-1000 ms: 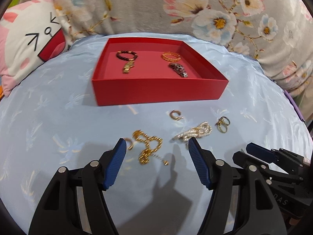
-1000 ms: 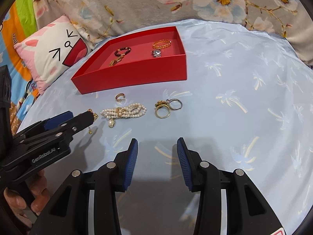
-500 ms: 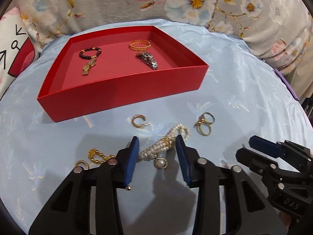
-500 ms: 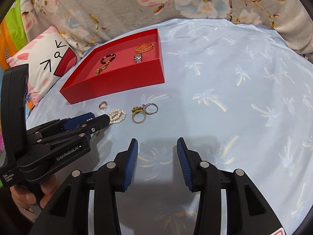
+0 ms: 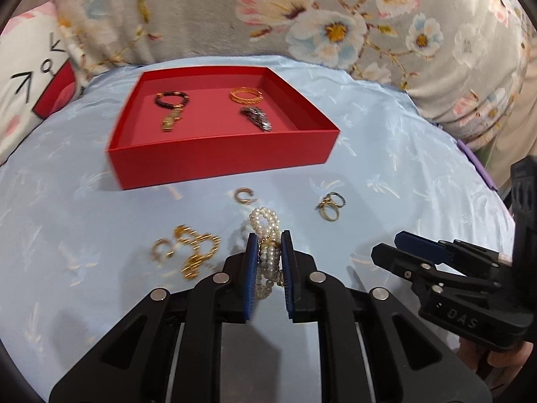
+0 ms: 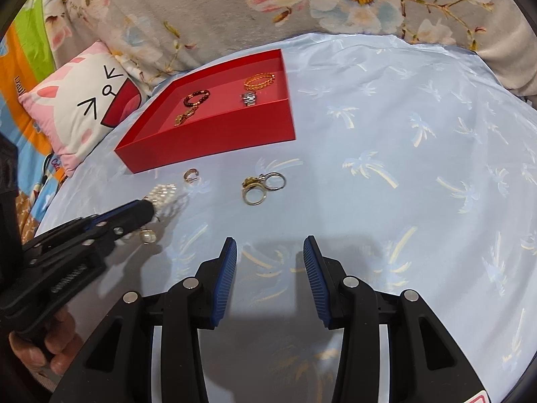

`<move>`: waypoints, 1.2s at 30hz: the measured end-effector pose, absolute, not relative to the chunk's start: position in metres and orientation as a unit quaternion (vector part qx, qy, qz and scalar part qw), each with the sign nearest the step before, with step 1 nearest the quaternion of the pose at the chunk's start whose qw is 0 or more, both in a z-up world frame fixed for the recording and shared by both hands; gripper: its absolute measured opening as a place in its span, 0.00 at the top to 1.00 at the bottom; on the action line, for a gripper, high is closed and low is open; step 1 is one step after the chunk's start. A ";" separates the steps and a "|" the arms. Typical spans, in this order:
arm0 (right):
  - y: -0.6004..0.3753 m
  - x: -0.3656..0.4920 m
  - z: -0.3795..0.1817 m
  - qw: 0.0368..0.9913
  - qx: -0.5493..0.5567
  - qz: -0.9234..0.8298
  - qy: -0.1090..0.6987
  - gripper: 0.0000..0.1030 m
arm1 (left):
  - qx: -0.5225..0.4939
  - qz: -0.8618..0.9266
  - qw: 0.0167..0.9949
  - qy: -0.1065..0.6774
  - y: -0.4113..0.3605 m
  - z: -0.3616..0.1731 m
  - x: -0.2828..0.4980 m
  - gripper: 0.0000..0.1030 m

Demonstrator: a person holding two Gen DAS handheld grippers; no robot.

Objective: Organize jewelry
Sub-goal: 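Grasp the gold chain bracelet with the right tool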

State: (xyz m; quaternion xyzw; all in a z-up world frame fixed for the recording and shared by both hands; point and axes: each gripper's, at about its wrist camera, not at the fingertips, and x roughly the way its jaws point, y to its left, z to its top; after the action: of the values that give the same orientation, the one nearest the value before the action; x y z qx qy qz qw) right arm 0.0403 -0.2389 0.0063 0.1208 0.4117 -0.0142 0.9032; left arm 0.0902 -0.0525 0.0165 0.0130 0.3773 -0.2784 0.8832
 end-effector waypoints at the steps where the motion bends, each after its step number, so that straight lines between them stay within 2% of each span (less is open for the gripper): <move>1: -0.236 0.040 0.007 0.903 0.120 -0.010 0.412 0.60 | 0.007 -0.272 0.886 0.375 -0.045 0.019 0.088 0.87; 12: -0.170 0.063 0.009 0.903 0.092 0.069 0.414 0.62 | -0.014 -0.178 0.909 0.377 0.039 0.013 0.076 0.87; 18: -0.135 0.086 0.004 0.896 0.081 0.101 0.424 0.71 | -0.028 -0.167 0.908 0.384 0.050 0.003 0.078 0.87; 28: -0.111 0.115 -0.007 0.892 0.062 0.096 0.436 0.72 | -0.047 -0.175 0.900 0.396 0.054 -0.006 0.082 0.87; 30: -0.108 0.117 -0.008 0.896 0.046 0.087 0.433 0.80 | -0.049 -0.179 0.899 0.397 0.054 -0.007 0.082 0.87; 32: -0.107 0.116 -0.009 0.899 0.030 0.080 0.429 0.93 | -0.051 -0.181 0.898 0.398 0.054 -0.007 0.082 0.87; 36: -0.116 0.114 -0.010 0.899 0.037 0.079 0.430 0.94 | -0.053 -0.184 0.897 0.399 0.054 -0.008 0.082 0.87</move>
State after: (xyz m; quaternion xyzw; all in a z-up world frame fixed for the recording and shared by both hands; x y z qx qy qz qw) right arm 0.1144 -0.1161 -0.0096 0.0372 0.4297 0.0787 0.8988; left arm 0.0820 0.0544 -0.0077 -0.0534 0.3994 -0.1837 0.8966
